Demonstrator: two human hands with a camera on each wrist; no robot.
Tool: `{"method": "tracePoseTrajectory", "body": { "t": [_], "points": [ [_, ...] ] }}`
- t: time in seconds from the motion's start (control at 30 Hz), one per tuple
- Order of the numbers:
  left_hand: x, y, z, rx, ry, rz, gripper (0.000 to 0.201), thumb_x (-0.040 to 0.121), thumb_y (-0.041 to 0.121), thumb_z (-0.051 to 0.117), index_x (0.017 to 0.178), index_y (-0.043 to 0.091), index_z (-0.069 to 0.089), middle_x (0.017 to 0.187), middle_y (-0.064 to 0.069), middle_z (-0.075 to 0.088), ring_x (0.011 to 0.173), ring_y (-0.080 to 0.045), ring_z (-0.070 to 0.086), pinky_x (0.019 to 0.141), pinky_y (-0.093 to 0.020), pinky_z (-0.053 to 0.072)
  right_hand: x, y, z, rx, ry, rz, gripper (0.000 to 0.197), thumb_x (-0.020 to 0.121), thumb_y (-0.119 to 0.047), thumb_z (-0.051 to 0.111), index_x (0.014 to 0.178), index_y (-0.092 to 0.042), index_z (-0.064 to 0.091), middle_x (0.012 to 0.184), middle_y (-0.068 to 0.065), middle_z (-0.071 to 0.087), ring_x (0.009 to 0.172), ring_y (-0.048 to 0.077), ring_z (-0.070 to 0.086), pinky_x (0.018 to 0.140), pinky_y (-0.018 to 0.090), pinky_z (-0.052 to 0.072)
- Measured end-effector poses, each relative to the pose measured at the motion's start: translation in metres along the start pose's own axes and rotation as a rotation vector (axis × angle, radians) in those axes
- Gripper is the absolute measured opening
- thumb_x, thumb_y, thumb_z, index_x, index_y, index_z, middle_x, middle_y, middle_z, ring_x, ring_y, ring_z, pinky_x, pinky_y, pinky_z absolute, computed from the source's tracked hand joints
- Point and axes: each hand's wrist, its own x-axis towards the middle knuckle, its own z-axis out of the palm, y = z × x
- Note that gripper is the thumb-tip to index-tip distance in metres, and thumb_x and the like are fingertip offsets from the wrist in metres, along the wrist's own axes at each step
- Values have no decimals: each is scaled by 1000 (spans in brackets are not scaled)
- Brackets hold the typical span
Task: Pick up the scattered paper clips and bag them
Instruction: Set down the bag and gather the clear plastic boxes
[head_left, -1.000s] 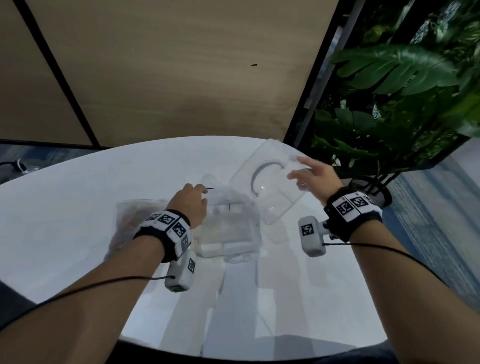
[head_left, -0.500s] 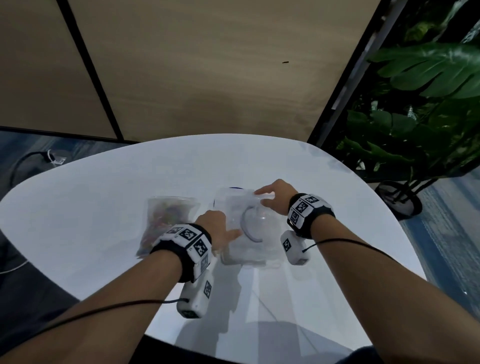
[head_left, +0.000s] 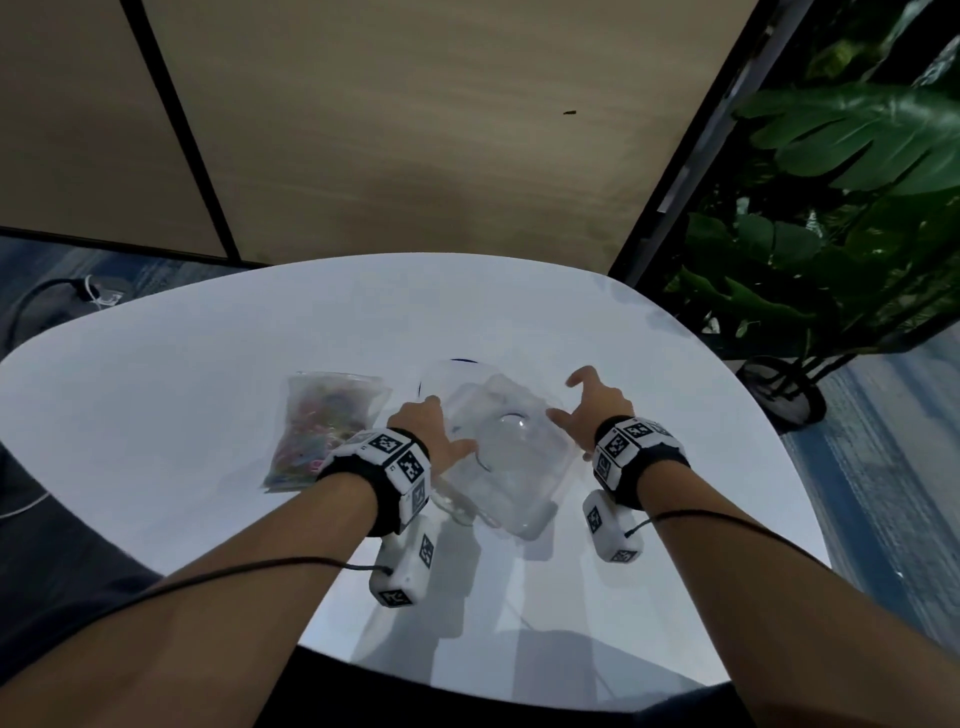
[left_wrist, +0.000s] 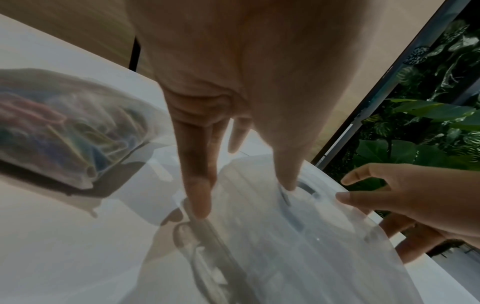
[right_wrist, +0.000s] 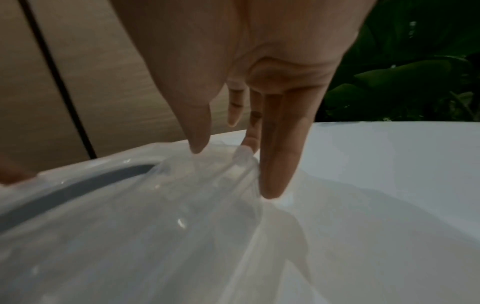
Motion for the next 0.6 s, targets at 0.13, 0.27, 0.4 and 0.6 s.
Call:
{"method": "tracePoseTrajectory", "body": {
  "t": [0.13,0.27,0.4,0.6],
  "points": [
    [-2,-4,3,12,23,-58,93,69,62,78,135,7,42,128,-11,59,118,-30,59,92,-36,49,-4,0,-1,-48,-110,24,62,81,-50,65,136,-33,39,105,4,71,97,30,69,90,43,56],
    [-4,-4,4,30,48,-133,70,76,58,75,117,3,57,118,-13,67,108,-30,65,82,-33,51,-16,-15,-3,-77,-230,37,38,89,-35,56,124,-21,62,119,8,67,108,32,65,95,42,53],
    [-3,-9,7,-62,23,-191,65,77,57,75,109,1,65,109,-15,73,97,-31,70,72,-31,52,-20,-24,1,-33,-187,106,27,79,-32,58,91,-12,72,93,11,74,82,31,71,81,40,60],
    [1,-22,20,-234,-4,-245,66,80,58,70,110,-1,69,103,-17,75,94,-29,74,83,-33,60,-27,-27,4,-44,-89,169,19,78,-33,61,77,-15,68,83,5,71,65,24,62,58,21,47]
  ]
}}
